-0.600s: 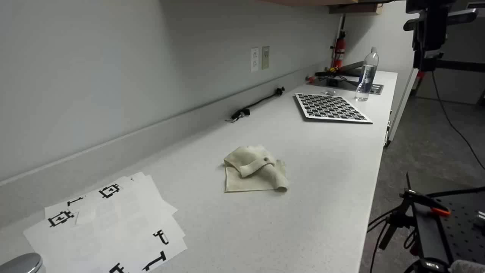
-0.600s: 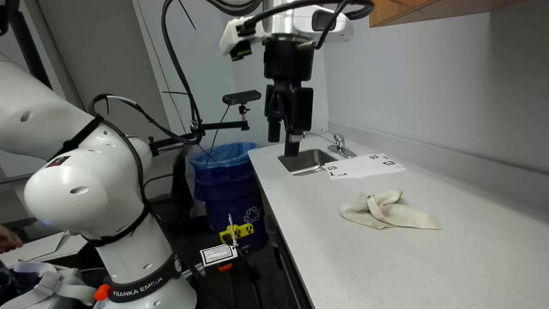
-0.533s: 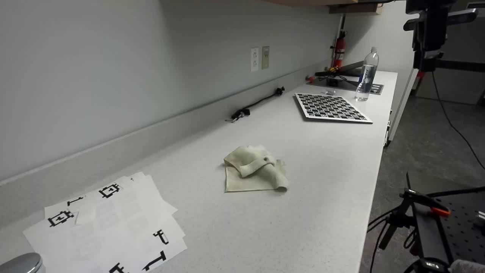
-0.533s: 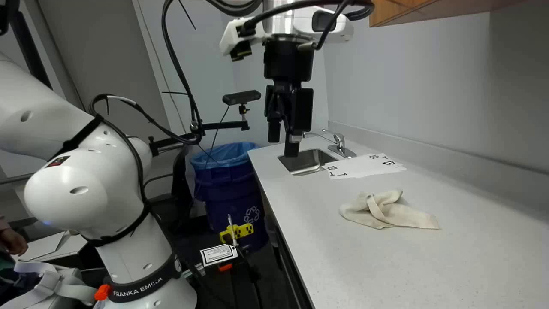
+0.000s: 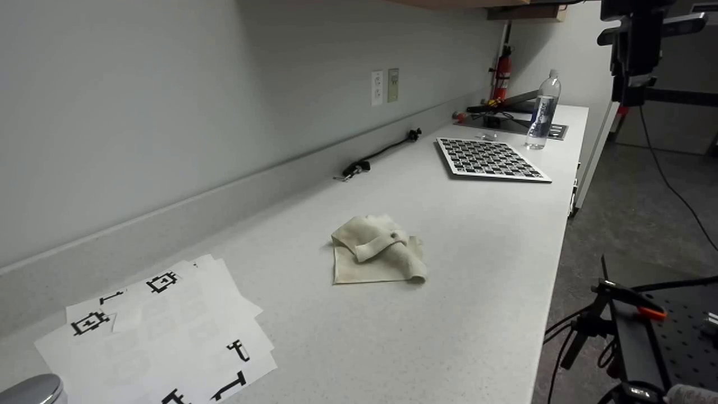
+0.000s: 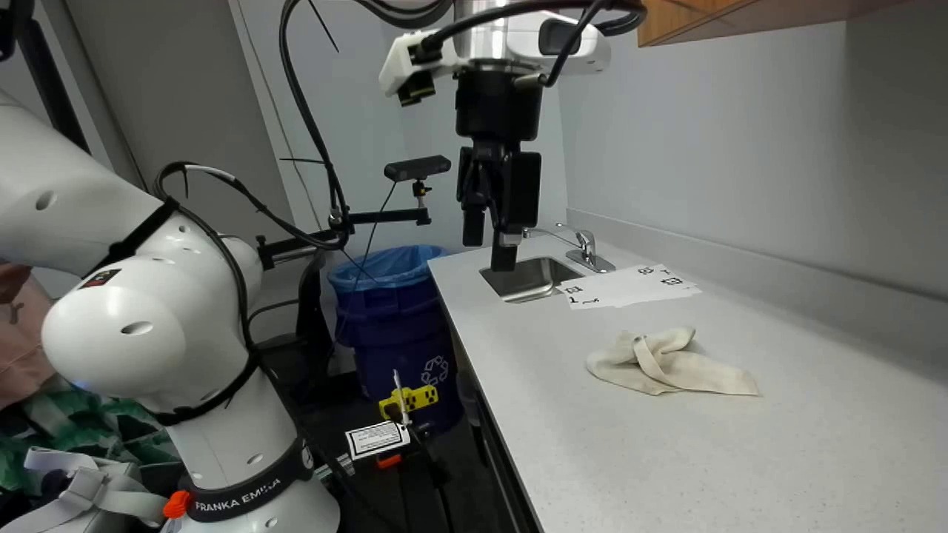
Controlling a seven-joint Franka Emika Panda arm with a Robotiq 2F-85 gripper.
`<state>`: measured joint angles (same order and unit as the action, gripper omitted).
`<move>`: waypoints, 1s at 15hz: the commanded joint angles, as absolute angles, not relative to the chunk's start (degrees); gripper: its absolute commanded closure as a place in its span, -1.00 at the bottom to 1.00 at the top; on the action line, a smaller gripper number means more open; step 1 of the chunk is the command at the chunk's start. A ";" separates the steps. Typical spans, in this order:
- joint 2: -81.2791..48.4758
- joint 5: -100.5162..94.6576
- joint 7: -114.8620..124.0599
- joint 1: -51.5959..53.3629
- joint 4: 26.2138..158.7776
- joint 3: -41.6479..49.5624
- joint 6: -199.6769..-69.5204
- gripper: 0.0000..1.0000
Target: Use the towel to wipe the counter
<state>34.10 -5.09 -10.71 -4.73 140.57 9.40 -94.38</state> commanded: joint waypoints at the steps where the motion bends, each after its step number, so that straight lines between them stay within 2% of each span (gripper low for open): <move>1: 34.05 -4.98 -10.80 -4.96 140.50 9.20 -94.30 -1.00; 15: 29.67 -4.23 -11.01 -2.13 141.22 5.91 -96.28 -1.00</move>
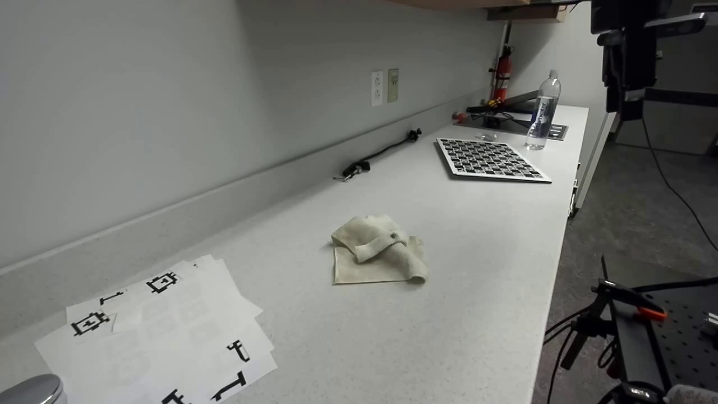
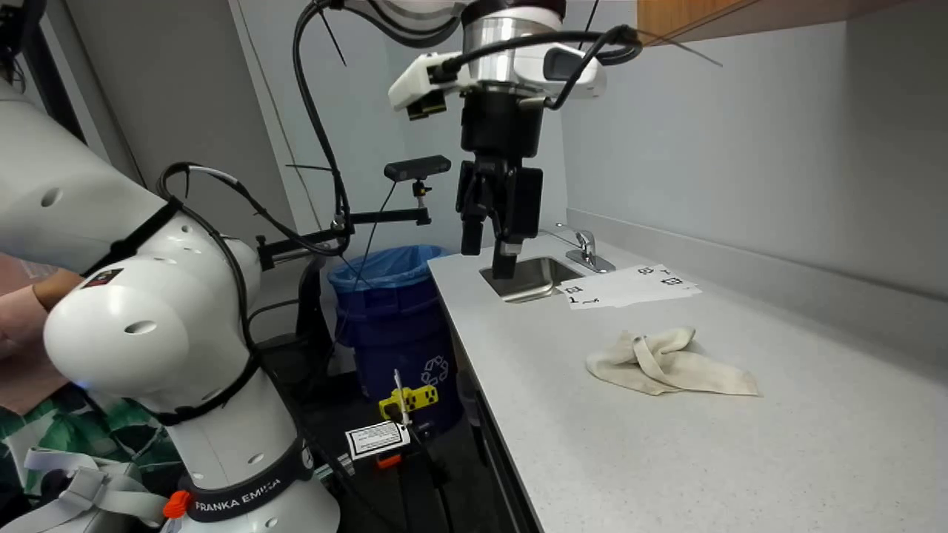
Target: Use the towel to wipe the counter
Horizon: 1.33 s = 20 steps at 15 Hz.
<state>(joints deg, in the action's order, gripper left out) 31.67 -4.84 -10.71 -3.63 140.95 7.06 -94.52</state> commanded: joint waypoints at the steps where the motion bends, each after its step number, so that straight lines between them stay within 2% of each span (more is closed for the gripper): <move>1: 28.96 -4.32 -10.90 -1.69 141.31 5.28 -96.99 -1.00; 14: 12.36 -4.85 -10.59 1.59 135.31 0.04 -122.77 -1.00; 20: 10.98 -5.08 -10.52 1.23 135.15 -0.28 -124.62 -1.00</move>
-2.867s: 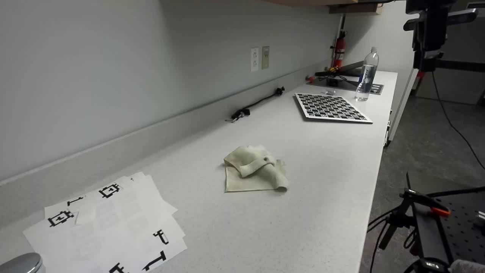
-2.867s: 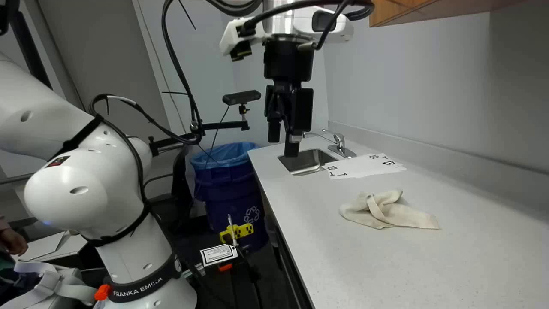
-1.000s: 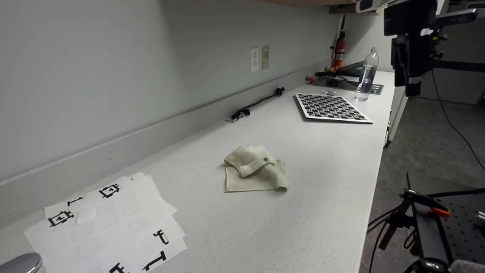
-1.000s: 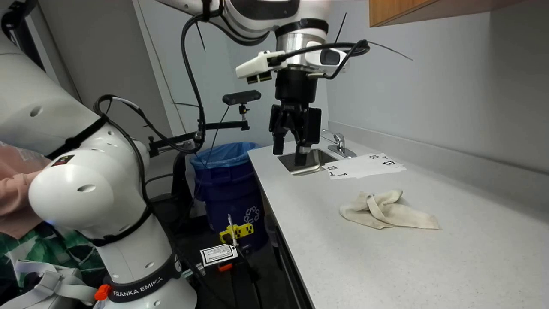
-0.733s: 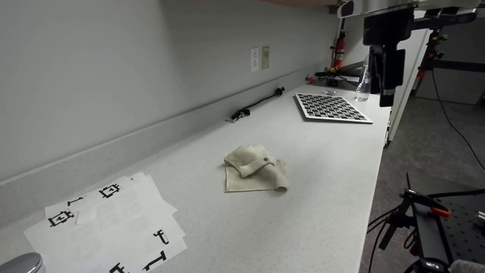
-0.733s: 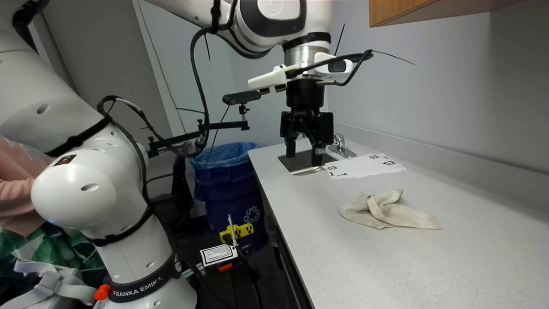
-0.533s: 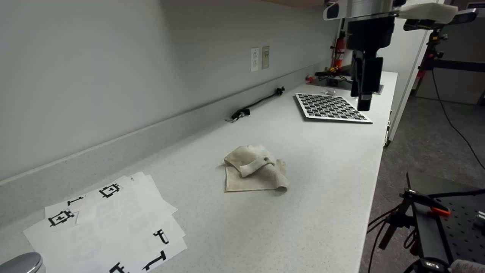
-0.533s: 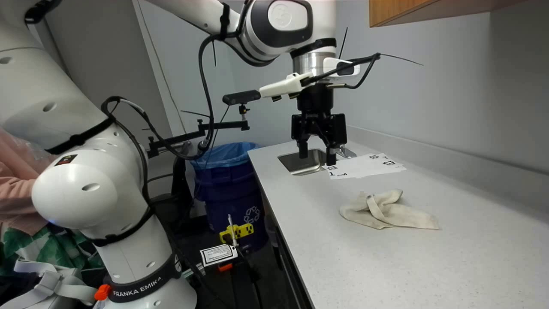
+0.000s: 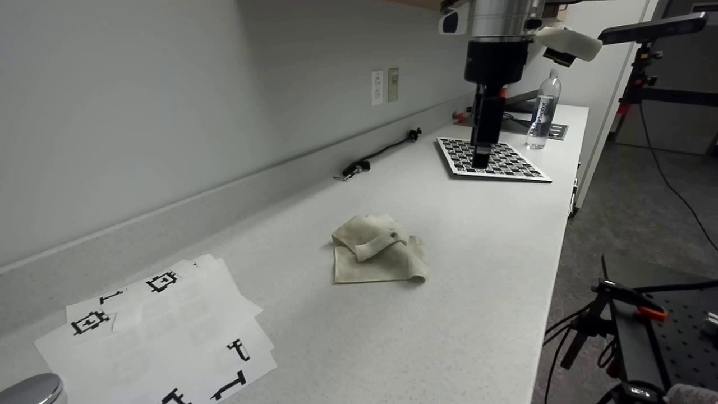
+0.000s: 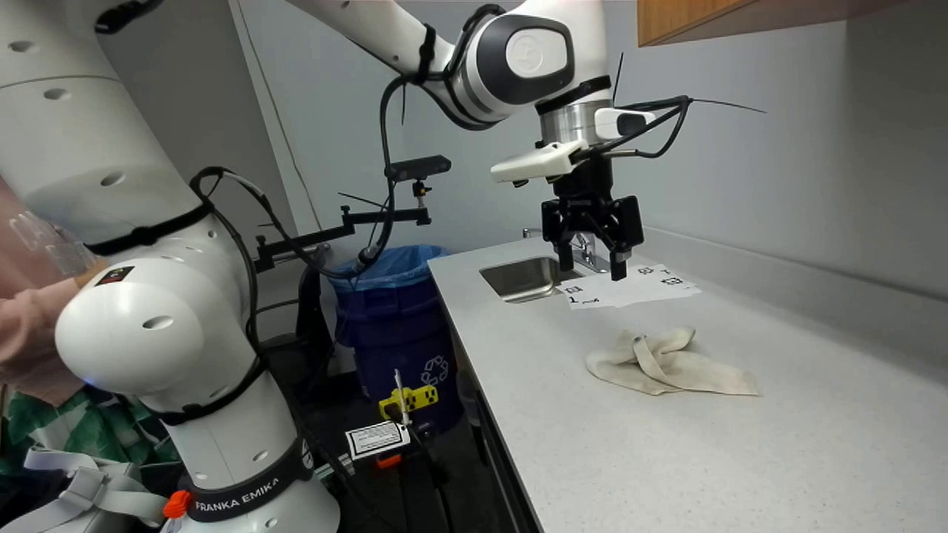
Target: Use the towel to wipe the counter
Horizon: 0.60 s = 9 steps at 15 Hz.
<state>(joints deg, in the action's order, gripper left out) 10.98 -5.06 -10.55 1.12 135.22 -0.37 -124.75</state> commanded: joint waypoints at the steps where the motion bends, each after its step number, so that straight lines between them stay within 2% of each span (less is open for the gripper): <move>1: 10.83 -5.07 -10.52 1.23 135.00 -0.29 -124.62 -1.00; 9: 4.28 -3.30 -13.10 1.64 133.05 -0.01 -127.67 -1.00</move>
<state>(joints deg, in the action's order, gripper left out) 9.21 -4.97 -10.77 1.12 134.99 -0.29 -125.04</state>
